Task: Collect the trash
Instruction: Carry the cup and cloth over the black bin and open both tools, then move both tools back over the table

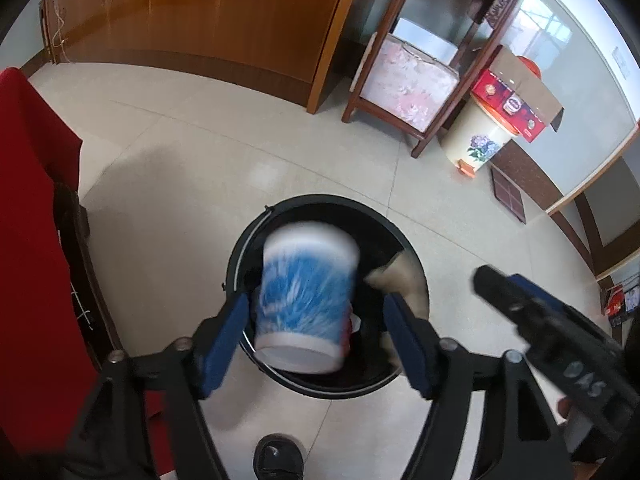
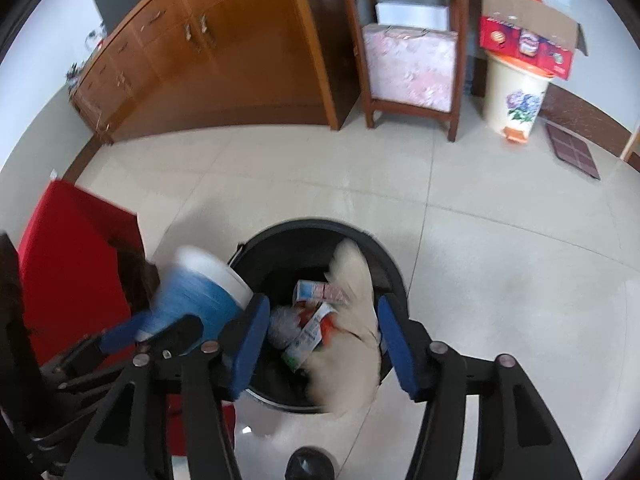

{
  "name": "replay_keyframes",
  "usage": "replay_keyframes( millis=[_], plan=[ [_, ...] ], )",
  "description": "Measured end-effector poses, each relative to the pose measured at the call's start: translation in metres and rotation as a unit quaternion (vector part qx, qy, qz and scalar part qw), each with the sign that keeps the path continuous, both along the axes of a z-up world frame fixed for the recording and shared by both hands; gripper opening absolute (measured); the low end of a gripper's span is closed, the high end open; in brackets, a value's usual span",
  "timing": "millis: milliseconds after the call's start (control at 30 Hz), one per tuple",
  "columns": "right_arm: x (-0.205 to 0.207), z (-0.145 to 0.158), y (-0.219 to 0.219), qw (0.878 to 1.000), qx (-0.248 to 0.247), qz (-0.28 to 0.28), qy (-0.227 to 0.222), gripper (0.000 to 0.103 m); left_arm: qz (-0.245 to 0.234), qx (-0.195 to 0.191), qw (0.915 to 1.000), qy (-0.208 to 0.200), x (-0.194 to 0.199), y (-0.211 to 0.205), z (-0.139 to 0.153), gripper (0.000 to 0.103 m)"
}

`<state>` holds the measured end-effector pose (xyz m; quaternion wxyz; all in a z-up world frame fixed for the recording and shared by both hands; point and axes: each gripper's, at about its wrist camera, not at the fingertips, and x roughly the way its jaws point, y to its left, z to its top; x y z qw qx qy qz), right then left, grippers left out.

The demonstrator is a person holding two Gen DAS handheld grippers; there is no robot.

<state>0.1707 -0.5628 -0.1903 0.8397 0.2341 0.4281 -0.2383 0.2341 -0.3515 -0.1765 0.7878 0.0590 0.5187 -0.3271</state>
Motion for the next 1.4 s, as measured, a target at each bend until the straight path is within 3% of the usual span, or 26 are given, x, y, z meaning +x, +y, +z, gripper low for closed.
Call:
replay_keyframes(
  millis=[300,667,800,1067,1400],
  plan=[
    [-0.01,0.023,-0.002,0.999,-0.01,-0.028,-0.041,0.06,0.001,-0.003,0.9984,-0.056,-0.005,0.014,0.032,0.073],
    [0.001,0.049,0.035,0.997,-0.03,0.0,-0.064,0.065,0.057,-0.011,0.9913,-0.118,-0.008,0.073,0.087,0.073],
    [0.008,0.065,0.059,0.995,-0.054,0.015,-0.079,0.073,0.081,-0.01,0.9862,-0.144,-0.011,0.096,0.106,0.073],
    [0.034,0.093,0.127,0.987,-0.088,0.076,-0.11,0.074,0.13,-0.012,0.9756,-0.177,-0.015,0.155,0.131,0.073],
    [0.087,0.11,0.233,0.97,-0.071,0.175,-0.153,0.074,0.221,0.001,0.9553,-0.196,-0.004,0.248,0.141,0.074]
  ],
)
